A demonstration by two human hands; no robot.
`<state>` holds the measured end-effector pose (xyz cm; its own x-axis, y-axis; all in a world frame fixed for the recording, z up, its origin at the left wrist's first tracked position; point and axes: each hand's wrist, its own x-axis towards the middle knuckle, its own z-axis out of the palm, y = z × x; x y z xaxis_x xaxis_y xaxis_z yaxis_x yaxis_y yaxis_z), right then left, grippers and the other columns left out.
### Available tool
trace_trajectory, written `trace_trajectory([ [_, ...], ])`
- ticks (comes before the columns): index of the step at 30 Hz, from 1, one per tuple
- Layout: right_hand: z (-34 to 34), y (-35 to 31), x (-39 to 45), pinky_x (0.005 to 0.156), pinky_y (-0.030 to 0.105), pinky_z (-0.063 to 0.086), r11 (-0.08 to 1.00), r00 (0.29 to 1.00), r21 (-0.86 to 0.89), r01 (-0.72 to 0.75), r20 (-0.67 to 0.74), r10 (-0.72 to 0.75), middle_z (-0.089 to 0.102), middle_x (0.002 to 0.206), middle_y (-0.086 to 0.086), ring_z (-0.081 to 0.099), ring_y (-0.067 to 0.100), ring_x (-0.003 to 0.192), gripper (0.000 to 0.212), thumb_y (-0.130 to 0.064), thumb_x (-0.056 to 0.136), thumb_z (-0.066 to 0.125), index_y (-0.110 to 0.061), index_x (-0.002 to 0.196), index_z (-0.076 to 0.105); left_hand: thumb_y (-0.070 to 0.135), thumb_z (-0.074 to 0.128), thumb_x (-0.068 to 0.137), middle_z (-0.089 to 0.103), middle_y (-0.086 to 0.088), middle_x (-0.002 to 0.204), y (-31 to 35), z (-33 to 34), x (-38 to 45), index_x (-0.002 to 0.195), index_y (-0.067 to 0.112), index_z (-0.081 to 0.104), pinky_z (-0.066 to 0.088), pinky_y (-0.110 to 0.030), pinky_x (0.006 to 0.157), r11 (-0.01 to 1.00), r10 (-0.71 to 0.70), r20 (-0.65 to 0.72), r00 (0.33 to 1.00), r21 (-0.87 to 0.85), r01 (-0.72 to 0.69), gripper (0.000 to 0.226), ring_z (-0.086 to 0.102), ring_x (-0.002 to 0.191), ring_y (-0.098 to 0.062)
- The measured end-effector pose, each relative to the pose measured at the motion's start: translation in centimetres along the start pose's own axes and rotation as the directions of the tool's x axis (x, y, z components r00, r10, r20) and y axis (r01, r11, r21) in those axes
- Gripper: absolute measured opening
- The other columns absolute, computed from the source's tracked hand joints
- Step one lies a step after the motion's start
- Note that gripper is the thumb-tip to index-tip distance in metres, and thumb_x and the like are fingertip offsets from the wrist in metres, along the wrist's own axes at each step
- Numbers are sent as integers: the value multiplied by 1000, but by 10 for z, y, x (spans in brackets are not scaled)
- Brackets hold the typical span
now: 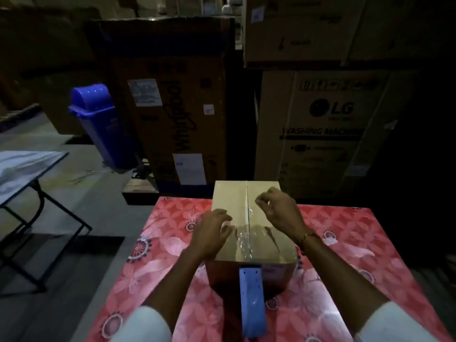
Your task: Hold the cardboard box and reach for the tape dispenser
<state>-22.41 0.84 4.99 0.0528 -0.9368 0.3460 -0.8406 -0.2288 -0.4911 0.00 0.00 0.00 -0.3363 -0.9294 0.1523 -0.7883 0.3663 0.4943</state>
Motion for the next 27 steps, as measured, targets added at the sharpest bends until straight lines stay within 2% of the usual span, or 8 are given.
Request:
trace_trajectory([
  [3,19,16,-36,68,36,47,996,994,34,-82,75,80,61,86,-2,61,18,79,27,-33,99,57,-16,92,77,39,50,100,28,-10,163,-8,25,-25,143,24,50,25,-43,118,999,-34,74,997,45,31,46,23,150,-29],
  [6,34,29,-73,75,32,44,991,990,20,-130,64,129,66,96,-1,58,21,94,34,-36,99,53,-13,90,77,43,43,103,7,-6,168,-10,39,-42,152,28,38,16,-43,120,994,-87,55,995,-60,90,51,0,155,-25],
  [10,42,32,-106,97,43,46,991,992,-45,-128,15,129,63,128,2,48,25,124,40,-43,95,44,-21,112,72,46,41,103,0,0,169,-6,40,-48,153,31,35,18,-46,120,988,-113,59,992,-103,119,52,-9,154,-17],
  [13,48,30,-125,115,47,36,990,989,-24,-139,52,140,51,150,3,35,28,144,44,-40,97,47,-20,133,62,47,40,103,2,0,169,-4,40,-51,153,30,37,24,-48,118,985,-126,41,991,-109,130,52,-8,154,-16],
  [16,48,31,-137,119,48,31,990,988,-28,-136,64,137,43,158,0,26,24,151,48,-40,99,45,-21,141,57,53,31,100,3,0,169,1,45,-61,152,33,36,32,-53,116,982,-172,16,985,-81,173,56,-8,154,-15],
  [19,45,26,-146,114,47,37,988,989,10,-151,5,151,52,149,4,36,28,144,42,-37,98,46,-18,131,64,59,23,97,3,-1,169,5,49,-73,153,34,33,31,-55,117,983,-181,7,983,-29,181,61,-8,154,-17],
  [23,42,3,-181,92,39,45,964,932,121,-236,-254,259,55,113,4,49,25,110,20,-24,92,62,-13,108,69,53,33,101,8,-5,169,12,42,-73,153,31,34,24,-53,120,980,-193,23,981,46,192,57,1,155,-24],
  [27,65,-7,-225,84,45,53,810,876,434,-394,-88,473,60,104,-3,60,20,98,22,-38,91,60,-22,107,63,46,46,100,15,-7,167,27,41,-62,152,26,35,19,-49,120,992,-66,-35,997,102,69,57,14,153,-28],
])
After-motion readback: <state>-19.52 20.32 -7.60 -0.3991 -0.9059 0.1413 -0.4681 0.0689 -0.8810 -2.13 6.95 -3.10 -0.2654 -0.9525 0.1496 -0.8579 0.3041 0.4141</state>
